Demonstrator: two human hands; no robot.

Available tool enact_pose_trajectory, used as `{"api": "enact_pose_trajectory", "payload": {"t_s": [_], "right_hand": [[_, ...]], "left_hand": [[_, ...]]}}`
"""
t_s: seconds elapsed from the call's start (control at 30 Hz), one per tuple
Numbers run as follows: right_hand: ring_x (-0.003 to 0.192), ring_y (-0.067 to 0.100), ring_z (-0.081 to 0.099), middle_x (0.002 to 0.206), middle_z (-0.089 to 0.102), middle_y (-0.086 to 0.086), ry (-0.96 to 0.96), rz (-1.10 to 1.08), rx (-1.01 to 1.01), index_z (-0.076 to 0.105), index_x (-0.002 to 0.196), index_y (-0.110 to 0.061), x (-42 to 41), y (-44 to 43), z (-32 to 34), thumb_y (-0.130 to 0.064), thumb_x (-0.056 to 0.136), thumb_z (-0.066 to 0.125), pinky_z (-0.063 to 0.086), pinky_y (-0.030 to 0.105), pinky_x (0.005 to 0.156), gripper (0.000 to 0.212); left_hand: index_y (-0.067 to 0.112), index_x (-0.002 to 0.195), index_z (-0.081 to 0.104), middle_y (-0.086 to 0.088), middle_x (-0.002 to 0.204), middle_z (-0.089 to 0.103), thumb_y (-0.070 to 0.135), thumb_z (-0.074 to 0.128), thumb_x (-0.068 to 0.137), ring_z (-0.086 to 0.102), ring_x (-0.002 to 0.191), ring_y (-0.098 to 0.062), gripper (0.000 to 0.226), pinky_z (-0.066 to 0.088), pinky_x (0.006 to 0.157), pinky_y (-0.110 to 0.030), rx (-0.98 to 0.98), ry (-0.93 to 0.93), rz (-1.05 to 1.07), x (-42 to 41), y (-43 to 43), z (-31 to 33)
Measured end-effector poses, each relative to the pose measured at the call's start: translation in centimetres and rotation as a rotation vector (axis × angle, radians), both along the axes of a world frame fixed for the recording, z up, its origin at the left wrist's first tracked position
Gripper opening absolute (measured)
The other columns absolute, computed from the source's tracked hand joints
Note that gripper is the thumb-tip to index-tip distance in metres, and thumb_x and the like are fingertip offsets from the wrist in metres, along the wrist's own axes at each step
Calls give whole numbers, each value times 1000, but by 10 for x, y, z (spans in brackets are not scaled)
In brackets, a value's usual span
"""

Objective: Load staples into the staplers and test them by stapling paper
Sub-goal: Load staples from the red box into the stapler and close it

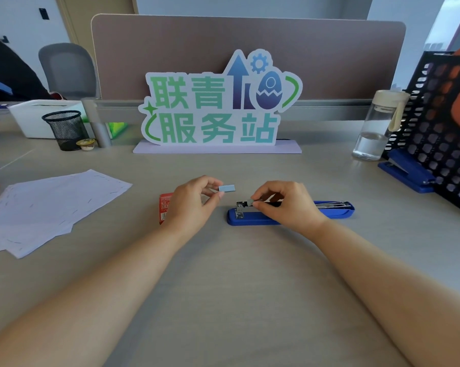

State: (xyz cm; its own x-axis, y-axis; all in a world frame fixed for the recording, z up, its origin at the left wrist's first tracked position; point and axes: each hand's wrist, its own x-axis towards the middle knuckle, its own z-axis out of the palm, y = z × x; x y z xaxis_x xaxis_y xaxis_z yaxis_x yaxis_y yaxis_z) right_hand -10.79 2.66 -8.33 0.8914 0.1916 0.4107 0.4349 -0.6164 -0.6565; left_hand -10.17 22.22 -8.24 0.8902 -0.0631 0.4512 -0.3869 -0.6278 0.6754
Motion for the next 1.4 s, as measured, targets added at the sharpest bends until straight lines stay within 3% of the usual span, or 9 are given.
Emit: {"api": "enact_pose_trajectory", "payload": {"t_s": [0.2,0.63,0.9,1.1,1.2,1.3,1.4], "right_hand": [[71,-13,58,71,61,-19,6,0,-1,69,78,-17,3,0,-2,-9,79,68,43,1,66,7],[72,-10,58,73,63,-13,-4,0,3,67,77,-20,3,-2,-3,-9,79,68,44,1,65,11],[72,-8,59,73,62,-17,7,24,-1,64,75,-23,3,-3,-2,-7,80,67,45,3,67,17],[73,-11,58,73,62,-20,12,22,-24,70,79,-18,4,-3,-3,-9,80,67,44,1,68,10],[75,-2,58,83,64,-12,-13,34,-76,73,83,-14,4,-2,-4,-8,80,67,43,2,71,9],[80,-1,55,94,59,-9,-57,55,-97,72,88,-13,2,-3,-4,-3,80,63,42,3,71,16],[81,4,53,88,59,-4,-89,19,-49,59,95,-21,-3,-4,0,5,79,51,42,10,70,31]], "left_hand": [[16,97,66,15,76,57,18,63,84,50,55,22,13,38,52,1,11,5,-5,0,0,-1],[13,96,67,10,78,59,16,64,84,49,60,25,13,36,55,4,18,-18,-2,0,0,0],[16,94,66,14,75,58,17,64,84,52,55,19,10,43,57,-11,-10,0,-7,2,1,-2],[15,95,67,13,76,58,17,64,83,53,57,18,12,41,55,-4,-7,-2,1,1,1,-2],[15,95,67,12,77,60,17,64,83,53,57,12,12,38,55,2,0,-8,13,1,1,-1],[15,95,67,11,77,60,17,64,83,52,59,12,12,38,56,3,-3,-11,15,1,1,0],[15,95,67,12,77,60,17,64,83,52,62,10,12,38,57,1,-6,-11,15,1,2,0]]}}
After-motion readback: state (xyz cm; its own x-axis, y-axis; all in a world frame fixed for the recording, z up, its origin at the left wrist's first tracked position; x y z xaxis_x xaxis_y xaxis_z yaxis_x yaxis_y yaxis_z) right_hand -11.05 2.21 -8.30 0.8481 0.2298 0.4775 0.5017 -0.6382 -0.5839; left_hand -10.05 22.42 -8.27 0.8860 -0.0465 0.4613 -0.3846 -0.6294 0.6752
